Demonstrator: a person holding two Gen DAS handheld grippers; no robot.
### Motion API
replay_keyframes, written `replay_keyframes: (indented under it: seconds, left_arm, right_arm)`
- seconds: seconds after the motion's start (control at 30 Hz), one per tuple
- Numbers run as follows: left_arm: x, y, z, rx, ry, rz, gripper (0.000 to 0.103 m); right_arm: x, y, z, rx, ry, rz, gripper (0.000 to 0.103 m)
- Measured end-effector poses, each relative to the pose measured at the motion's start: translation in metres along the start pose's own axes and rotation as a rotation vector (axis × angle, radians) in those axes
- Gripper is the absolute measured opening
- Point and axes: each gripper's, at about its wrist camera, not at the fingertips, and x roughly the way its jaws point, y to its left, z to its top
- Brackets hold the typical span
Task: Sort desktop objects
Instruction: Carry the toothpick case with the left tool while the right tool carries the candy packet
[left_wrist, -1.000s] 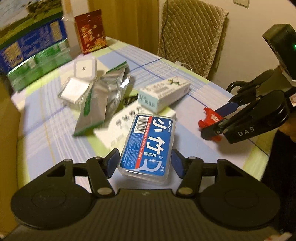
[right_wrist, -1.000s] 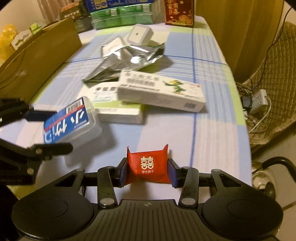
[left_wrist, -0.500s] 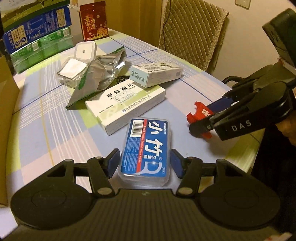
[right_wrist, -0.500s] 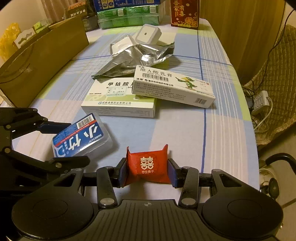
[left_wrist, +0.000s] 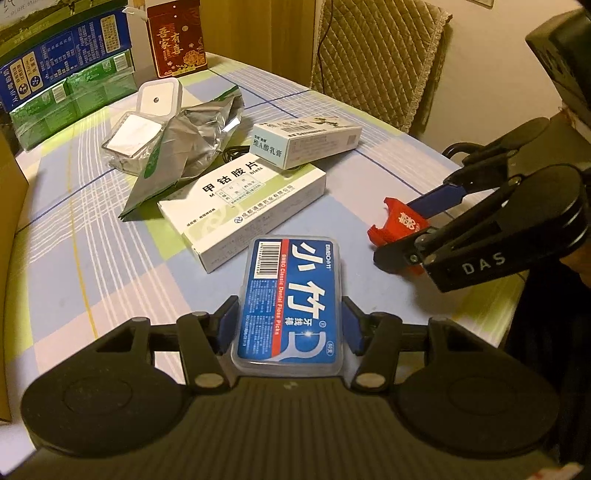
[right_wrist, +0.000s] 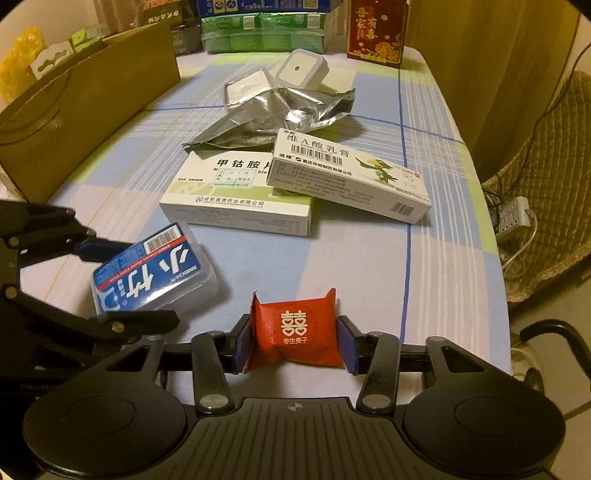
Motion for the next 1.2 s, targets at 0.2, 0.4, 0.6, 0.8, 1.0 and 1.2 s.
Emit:
replay_keyframes:
  seconds: [0.2,0.4,0.6,0.8,1.0,1.2]
  left_arm:
    - [-0.007,0.000,-0.004,-0.033,-0.008,-0.006,0.051]
    - [-0.021,0.003,-0.002,-0.065,-0.031,0.008,0.051]
    - [-0.046,0.013,0.007,-0.103,-0.070,0.037,0.051]
    - [-0.081,0.035,0.018,-0.130,-0.118,0.093,0.051]
    - [-0.119,0.065,0.020,-0.156,-0.149,0.159,0.051]
    - [-0.156,0.107,0.011,-0.197,-0.170,0.236,0.051]
  right_arm:
    - [-0.009,-0.002,0.000,0.042,-0.019,0.007,0.040]
    - [-0.029,0.004,0.007,0.055,-0.059,0.011,0.040]
    - [-0.050,0.020,0.024,0.037,-0.115,0.031,0.040]
    - [-0.068,0.050,0.052,-0.010,-0.175,0.071,0.040]
    - [-0.076,0.093,0.085,-0.078,-0.228,0.126,0.040]
    - [-0.075,0.139,0.120,-0.117,-0.255,0.210,0.040]
